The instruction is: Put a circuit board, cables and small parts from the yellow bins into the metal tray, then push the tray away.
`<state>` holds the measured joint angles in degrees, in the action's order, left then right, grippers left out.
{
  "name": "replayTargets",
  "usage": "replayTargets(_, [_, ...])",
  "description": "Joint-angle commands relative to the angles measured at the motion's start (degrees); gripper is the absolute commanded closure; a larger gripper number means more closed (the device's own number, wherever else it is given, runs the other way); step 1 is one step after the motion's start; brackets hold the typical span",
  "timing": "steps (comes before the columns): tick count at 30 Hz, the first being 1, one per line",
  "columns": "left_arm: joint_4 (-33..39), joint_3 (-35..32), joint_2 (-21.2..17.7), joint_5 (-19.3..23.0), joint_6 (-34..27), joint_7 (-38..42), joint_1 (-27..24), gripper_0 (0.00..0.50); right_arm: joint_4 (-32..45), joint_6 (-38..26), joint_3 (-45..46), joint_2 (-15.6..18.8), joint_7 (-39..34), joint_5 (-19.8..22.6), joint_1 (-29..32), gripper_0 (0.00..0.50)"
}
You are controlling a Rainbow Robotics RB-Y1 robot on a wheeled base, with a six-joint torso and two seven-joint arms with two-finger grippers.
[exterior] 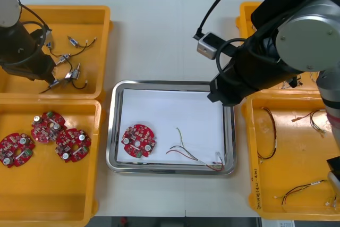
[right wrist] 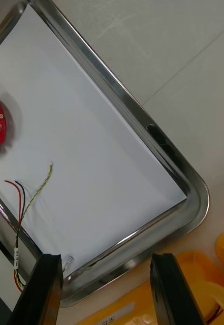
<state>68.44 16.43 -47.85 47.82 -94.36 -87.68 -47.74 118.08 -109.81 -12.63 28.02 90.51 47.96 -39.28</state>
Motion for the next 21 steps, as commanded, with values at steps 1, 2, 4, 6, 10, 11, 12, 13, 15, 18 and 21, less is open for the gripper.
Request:
replayTargets(1, [-2.34,0.36,1.7,0.52,2.42,-8.65,-2.8,0.0,0.93,-0.19,4.02,5.47,-4.56,4.34,-3.34,0.0])
replayTargets(2, [-2.96,0.53,1.97,0.52,3.04,-8.91,-2.97,0.0,0.93,-0.19,4.81,6.35,-6.05,5.04,-3.52,0.0])
replayTargets(4, [-3.84,1.24,2.14,0.35,4.18,-9.17,-3.15,0.0,0.93,-0.19,6.04,7.4,-7.72,5.48,-3.43,0.0])
replayTargets(6, [-4.28,2.64,2.14,0.26,5.24,-9.17,-3.5,0.0,0.93,-0.19,7.36,8.02,-8.16,5.75,-3.43,0.0])
replayTargets(10, [-4.72,4.49,2.23,0.52,7.17,-8.91,-3.59,0.0,0.93,-0.19,10.0,9.34,-8.78,5.48,-3.43,0.0])
replayTargets(11, [-4.8,4.58,2.32,0.43,7.26,-9.0,-3.59,0.0,0.93,-0.19,10.7,9.78,-8.86,4.95,-3.43,0.0])
replayTargets(12, [-4.89,4.58,2.32,0.52,7.26,-9.09,-3.59,0.0,0.93,-0.19,11.05,9.95,-8.95,4.78,-3.43,0.0])
replayTargets(13, [-5.07,4.58,2.41,0.52,7.26,-9.09,-3.59,0.0,1.02,-0.19,11.84,10.48,-9.04,4.25,-3.43,0.0])
replayTargets(15, [-5.33,4.58,2.49,0.52,7.26,-9.35,-3.59,0.0,0.84,-0.19,12.9,11.01,-9.3,3.37,-3.43,0.0])
replayTargets(18, [-5.6,5.46,2.49,0.52,7.79,-9.61,-3.59,0.0,0.31,-0.19,15.18,11.18,-9.65,2.32,-3.43,0.0])
replayTargets(21, [-6.03,6.77,2.49,0.52,9.19,-9.61,-3.5,0.0,-2.32,-0.19,18.79,11.18,-9.92,2.49,-3.43,0.0])
